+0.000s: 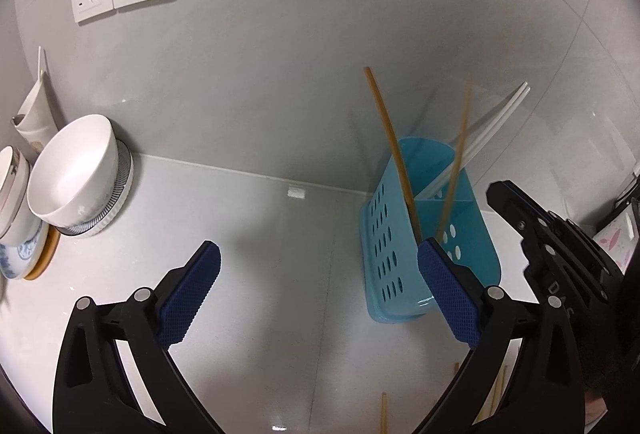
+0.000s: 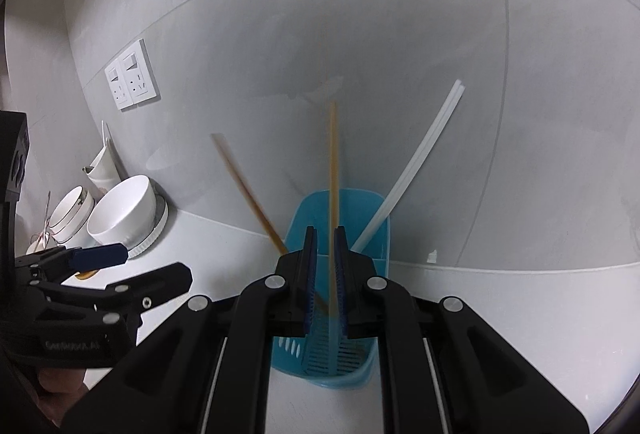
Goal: Organize utensils
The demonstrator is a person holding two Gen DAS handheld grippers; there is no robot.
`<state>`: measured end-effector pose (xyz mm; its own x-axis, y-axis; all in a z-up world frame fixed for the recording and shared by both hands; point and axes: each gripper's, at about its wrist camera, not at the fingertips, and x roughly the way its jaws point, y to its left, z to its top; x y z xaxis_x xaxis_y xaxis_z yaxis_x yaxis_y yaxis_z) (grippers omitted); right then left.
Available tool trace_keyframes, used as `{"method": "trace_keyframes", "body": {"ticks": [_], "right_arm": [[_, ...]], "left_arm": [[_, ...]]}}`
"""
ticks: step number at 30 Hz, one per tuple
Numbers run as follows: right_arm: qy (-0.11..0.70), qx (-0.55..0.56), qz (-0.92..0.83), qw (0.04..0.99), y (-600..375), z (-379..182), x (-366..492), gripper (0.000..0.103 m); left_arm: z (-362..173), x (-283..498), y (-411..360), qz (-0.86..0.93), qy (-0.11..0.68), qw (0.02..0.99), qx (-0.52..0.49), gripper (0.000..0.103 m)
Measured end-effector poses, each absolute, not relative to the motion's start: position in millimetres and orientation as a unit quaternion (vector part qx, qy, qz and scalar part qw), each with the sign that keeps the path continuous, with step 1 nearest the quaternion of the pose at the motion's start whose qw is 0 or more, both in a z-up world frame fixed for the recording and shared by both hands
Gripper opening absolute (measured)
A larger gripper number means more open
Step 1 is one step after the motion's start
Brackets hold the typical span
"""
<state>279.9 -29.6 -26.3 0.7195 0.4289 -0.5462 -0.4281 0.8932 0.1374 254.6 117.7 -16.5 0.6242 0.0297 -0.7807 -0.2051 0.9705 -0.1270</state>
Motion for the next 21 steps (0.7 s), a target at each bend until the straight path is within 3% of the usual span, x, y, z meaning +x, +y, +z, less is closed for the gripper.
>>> {"method": "trace_keyframes", "body": {"ticks": [1, 4, 6, 11, 19, 21], "right_arm": [[0.296, 0.0, 0.23, 0.927, -30.8, -25.0, 279.2, 0.011], [0.299, -0.001, 0.222, 0.928, -37.8, -19.1, 271.8, 0.033], [0.301, 0.0, 0.217, 0.929, -43.5, -16.3, 266.6, 0.039], [0.309, 0.014, 0.207, 0.928, -65.8, -10.9, 248.5, 0.066], [0.319, 0.026, 0.171, 0.932, -103.8, -7.7, 218.7, 0.094], [0.325, 0.03, 0.159, 0.932, -114.6, -10.6, 211.0, 0.095]], "left_arm": [[-15.5, 253.6, 117.4, 0.066, 0.428, 0.896, -0.103, 0.097], [-13.4, 250.1, 115.1, 0.063, 0.431, 0.895, -0.099, 0.097], [-11.1, 246.6, 112.1, 0.056, 0.436, 0.893, -0.096, 0.097], [-7.3, 235.1, 106.7, 0.052, 0.438, 0.892, -0.098, 0.097], [-5.2, 214.6, 90.1, 0.055, 0.442, 0.89, -0.094, 0.097], [-6.8, 207.8, 86.2, 0.054, 0.442, 0.89, -0.098, 0.097]]}}
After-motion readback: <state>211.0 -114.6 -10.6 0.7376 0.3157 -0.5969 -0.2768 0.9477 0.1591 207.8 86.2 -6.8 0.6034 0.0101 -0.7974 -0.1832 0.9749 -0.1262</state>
